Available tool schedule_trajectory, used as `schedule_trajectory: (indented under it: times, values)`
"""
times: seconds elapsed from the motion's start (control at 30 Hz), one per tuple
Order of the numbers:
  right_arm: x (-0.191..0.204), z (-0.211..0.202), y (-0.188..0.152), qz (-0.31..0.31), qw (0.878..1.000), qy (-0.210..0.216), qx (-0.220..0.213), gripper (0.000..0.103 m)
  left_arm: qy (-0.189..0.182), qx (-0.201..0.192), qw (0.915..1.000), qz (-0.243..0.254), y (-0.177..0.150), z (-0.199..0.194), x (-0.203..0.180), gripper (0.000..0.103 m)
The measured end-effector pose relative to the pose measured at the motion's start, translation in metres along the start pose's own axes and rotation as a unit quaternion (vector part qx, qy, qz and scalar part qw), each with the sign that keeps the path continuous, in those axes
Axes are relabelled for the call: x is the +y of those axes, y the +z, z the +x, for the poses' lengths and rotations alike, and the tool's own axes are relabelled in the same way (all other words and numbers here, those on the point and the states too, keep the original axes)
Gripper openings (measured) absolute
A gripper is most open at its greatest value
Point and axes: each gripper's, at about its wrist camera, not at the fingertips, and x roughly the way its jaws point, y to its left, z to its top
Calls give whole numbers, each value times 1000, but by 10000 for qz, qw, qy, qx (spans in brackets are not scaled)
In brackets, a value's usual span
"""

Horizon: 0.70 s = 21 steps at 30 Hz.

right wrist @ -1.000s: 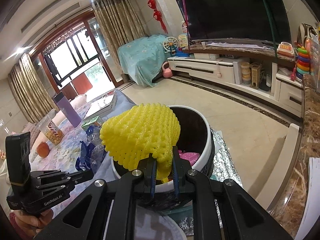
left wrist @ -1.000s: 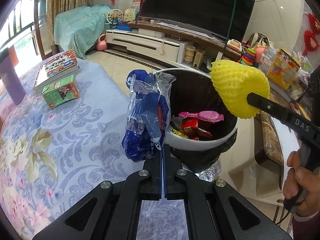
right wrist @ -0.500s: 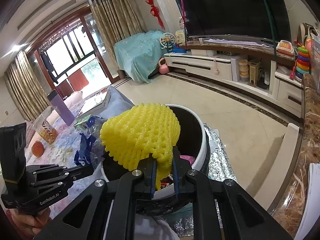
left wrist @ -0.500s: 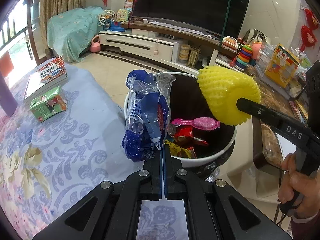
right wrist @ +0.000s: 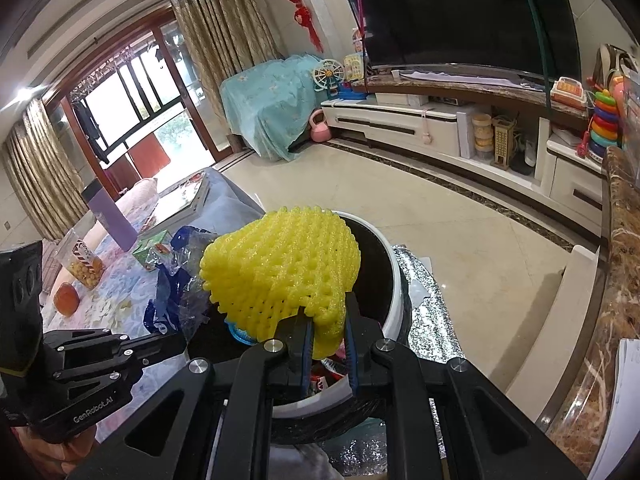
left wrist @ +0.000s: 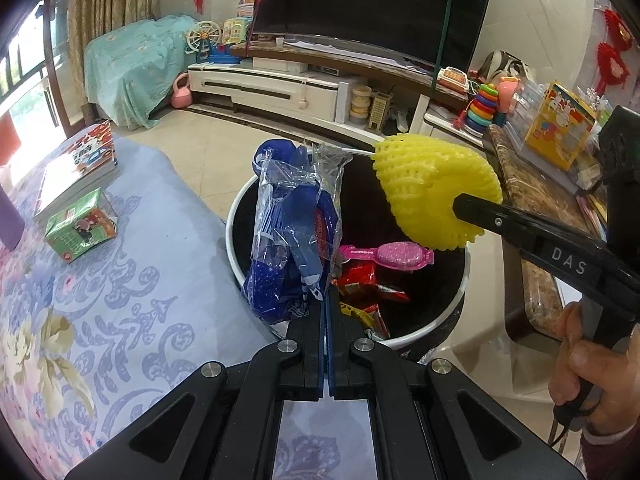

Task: Collect trash
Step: 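Open both tools to drop the blue bag and foam net into the bin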

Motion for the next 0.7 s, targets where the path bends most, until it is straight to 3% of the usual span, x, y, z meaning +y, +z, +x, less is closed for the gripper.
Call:
schedule_trajectory:
  times: [0.7]
  values:
    - [-4,10,9,-15,9999,-58,108,13,37,118,9998,139,7,12,-6,0]
